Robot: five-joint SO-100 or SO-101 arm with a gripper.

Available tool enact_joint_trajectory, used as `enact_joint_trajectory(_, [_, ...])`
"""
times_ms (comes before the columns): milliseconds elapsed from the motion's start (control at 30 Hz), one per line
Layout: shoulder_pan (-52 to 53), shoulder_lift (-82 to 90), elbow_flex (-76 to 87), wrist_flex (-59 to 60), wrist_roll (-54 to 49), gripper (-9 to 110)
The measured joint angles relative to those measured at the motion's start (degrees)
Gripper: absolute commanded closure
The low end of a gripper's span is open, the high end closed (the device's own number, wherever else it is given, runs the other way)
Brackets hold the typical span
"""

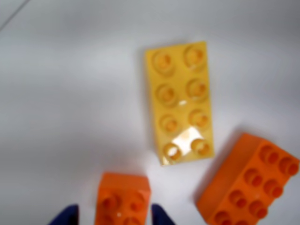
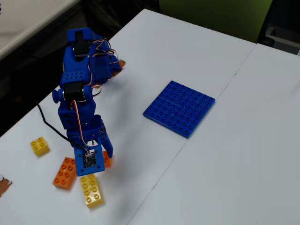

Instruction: Pick up the 2x2 orange block and go up the 8x8 blue block.

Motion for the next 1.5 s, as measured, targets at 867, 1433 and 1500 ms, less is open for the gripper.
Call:
enact_joint_trajectory(867, [2.1,-6.2,-0.2,0.0,-1.3,73])
enact_joint_trajectory(1433, [1.7,-7.4,-0.3,0.0,0.3,92])
enact_joint_trajectory(1500, [1.6,-7.4,-0.3,0.0,0.3,97])
